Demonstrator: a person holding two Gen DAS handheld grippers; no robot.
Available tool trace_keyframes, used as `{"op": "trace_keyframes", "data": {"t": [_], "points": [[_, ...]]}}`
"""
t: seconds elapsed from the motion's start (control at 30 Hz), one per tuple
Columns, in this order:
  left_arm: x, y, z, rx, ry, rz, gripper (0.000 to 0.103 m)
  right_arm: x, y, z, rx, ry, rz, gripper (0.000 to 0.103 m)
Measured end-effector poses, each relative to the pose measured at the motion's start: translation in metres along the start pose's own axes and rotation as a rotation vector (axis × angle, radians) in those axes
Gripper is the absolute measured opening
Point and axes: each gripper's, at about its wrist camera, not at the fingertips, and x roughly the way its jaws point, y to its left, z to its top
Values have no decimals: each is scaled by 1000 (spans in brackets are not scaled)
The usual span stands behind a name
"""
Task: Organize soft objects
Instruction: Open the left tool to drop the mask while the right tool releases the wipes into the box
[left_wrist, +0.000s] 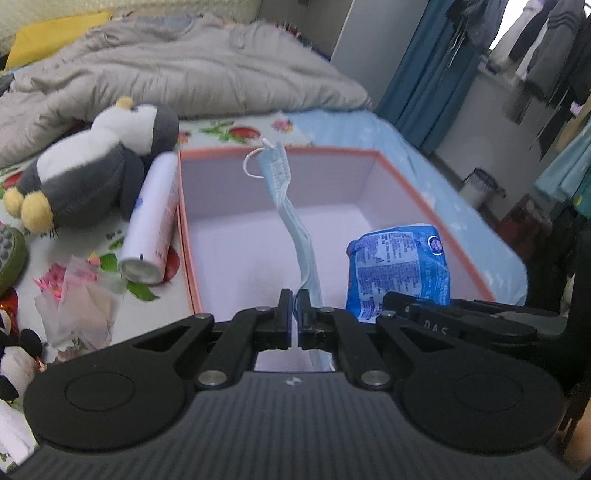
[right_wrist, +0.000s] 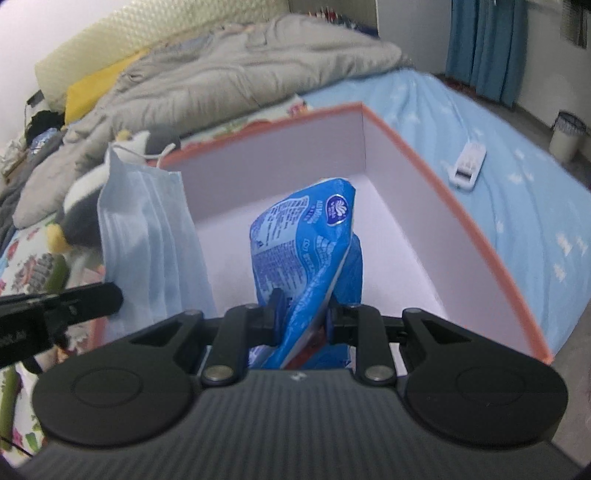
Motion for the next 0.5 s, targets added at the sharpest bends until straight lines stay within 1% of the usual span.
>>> {"op": "trace_keyframes", "data": {"t": [0.13, 0.17, 0.37, 0.4, 0.47, 0.5], "points": [[17, 4, -5, 3, 36, 20, 3, 21, -9, -11, 32, 38, 8, 24], [13, 2, -8, 2, 37, 22, 3, 25, -10, -11, 38, 44, 11, 24], [19, -2, -9, 14, 45, 29, 4, 36, -12, -12, 55, 57, 23, 27], [18, -5, -8, 18, 48, 36, 9, 36, -12, -12, 53, 56, 19, 28], [17, -7, -9, 19, 51, 29, 14, 36, -12, -12, 47, 56, 8, 33], [15, -7, -9, 20, 47, 27, 17, 36, -12, -12, 46, 57, -3, 33]]}}
